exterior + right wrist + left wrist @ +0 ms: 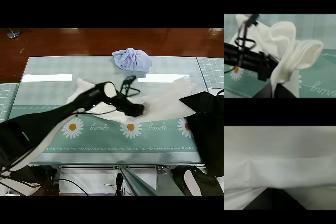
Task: Fold the shirts.
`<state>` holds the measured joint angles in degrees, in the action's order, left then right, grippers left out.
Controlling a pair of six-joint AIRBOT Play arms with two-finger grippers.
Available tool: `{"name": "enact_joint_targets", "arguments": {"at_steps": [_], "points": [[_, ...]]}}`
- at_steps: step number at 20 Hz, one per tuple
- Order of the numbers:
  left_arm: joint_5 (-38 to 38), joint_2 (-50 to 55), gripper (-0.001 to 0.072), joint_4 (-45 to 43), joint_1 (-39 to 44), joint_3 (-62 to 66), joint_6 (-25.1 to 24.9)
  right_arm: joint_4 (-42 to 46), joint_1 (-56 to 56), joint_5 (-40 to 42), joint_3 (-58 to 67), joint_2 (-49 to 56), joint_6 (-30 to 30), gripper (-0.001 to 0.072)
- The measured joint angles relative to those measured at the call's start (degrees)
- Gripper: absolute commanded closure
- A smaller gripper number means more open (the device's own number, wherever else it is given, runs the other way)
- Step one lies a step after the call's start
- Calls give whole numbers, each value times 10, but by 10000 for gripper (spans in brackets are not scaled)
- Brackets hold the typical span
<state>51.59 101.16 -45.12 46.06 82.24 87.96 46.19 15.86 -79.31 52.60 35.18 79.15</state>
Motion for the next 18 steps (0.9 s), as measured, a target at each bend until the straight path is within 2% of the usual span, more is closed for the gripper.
{"name": "enact_joint_targets", "arguments": {"at_steps": [4,7,13,18], "points": [[20,25,658,13,33,26,5,-25,0,9,-1,-6,-2,693],[43,8,658,13,-11,39,-1,-32,0,11,-1,-7,-2,693],[97,-126,658,-23,-217,44,-3,-74,-21,26,2,17,-14,693],[129,-339,657,-79,-405,-2,-9,-96,-198,119,66,137,-32,693]]}}
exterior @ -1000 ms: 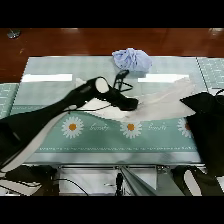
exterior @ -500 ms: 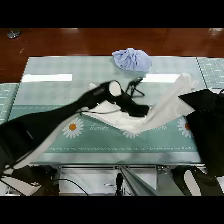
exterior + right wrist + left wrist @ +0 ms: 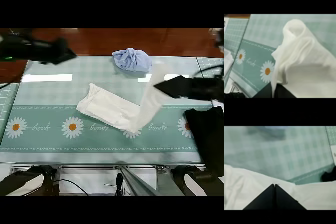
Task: Fold the shirts.
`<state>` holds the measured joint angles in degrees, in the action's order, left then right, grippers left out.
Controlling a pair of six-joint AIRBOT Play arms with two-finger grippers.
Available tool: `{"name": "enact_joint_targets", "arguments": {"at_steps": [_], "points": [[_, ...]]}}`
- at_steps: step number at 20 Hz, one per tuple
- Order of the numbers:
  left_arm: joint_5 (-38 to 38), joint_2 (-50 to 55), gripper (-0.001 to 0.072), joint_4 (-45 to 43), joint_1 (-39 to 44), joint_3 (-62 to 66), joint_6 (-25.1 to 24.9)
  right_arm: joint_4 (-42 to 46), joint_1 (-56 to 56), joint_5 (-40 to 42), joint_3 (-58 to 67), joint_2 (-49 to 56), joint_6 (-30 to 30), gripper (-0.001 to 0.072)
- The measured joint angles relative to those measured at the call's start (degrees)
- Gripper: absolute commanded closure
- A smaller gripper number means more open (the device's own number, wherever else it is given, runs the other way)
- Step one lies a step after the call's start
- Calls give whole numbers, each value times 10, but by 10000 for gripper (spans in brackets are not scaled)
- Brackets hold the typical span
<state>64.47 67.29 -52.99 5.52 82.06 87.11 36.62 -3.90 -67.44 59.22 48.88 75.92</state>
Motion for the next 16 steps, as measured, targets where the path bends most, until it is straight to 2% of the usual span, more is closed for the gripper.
{"name": "enact_joint_targets", "arguments": {"at_steps": [3,7,12,13,14,15,16], "points": [[6,-150,657,-14,-73,-69,-12,5,-122,58,74,131,0,693],[9,-311,657,-20,-115,-178,-15,13,-231,93,190,324,2,693],[9,-407,657,-21,-128,-292,4,16,-281,108,299,490,25,690],[8,-413,657,-17,-129,-310,8,17,-284,112,312,510,32,510],[7,-417,657,-16,-129,-326,8,16,-286,116,322,523,35,179],[5,-418,657,-14,-130,-342,10,12,-286,121,332,534,37,80],[4,-419,657,-12,-130,-356,10,13,-284,119,343,542,37,80]]}}
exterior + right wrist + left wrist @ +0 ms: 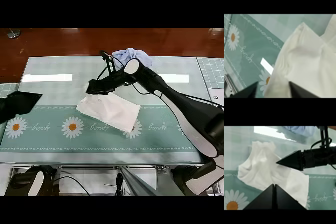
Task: Fold the shirts.
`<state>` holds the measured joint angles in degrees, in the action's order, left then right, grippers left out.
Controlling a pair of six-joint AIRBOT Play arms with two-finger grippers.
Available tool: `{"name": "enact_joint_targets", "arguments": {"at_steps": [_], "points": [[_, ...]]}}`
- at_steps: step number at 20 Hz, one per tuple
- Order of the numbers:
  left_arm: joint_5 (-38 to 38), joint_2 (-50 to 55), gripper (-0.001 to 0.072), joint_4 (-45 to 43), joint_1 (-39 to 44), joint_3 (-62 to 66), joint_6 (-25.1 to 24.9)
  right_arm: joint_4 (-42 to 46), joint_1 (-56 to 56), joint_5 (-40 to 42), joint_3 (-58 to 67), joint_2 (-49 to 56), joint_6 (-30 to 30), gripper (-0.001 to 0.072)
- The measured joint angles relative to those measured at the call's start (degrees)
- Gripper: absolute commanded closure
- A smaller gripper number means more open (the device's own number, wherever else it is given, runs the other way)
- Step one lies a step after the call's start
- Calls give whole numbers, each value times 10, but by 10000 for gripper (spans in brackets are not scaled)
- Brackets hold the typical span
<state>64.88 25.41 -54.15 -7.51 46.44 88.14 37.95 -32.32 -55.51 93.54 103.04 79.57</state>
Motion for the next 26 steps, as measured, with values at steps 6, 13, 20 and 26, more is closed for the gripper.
{"name": "enact_joint_targets", "arguments": {"at_steps": [6,13,20,26], "points": [[-11,12,657,2,-1,-47,-1,7,132,-161,98,-38,3,81],[-12,18,657,1,-1,-55,-20,238,276,-173,-247,-329,76,83],[-12,18,657,1,-1,-55,-28,14,255,103,-627,-410,70,89],[-12,18,656,1,-1,-55,-30,-107,191,99,-583,-270,-18,554]]}}
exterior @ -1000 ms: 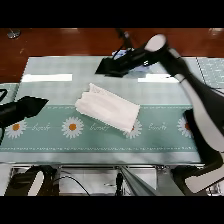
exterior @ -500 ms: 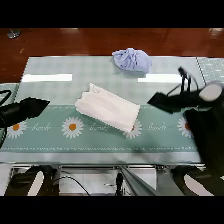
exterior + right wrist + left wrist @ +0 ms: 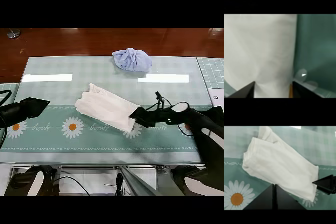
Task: Fold the shirts.
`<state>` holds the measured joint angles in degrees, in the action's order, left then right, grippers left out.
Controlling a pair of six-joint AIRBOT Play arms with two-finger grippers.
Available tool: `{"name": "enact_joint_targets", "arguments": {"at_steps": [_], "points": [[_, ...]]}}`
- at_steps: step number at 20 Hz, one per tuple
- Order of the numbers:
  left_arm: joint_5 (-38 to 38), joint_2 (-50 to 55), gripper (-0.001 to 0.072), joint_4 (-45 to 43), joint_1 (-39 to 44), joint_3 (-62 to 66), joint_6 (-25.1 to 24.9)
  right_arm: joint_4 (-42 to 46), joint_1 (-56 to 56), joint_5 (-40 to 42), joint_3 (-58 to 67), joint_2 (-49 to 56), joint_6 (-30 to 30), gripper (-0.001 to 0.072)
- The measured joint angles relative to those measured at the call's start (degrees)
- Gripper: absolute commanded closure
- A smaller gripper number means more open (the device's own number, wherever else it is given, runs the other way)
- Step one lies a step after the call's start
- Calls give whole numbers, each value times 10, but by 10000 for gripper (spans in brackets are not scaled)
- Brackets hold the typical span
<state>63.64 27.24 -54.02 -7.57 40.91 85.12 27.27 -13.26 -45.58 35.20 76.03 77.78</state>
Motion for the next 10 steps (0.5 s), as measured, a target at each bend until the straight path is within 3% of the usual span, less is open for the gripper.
{"name": "enact_joint_targets", "arguments": {"at_steps": [1,6,10], "points": [[0,0,657,0,0,0,0,-7,-10,-4,17,19,-7,693],[-1,0,657,0,0,0,0,2,-31,-62,172,54,-56,693],[-1,0,656,0,0,0,0,118,-24,-178,416,54,5,694]]}}
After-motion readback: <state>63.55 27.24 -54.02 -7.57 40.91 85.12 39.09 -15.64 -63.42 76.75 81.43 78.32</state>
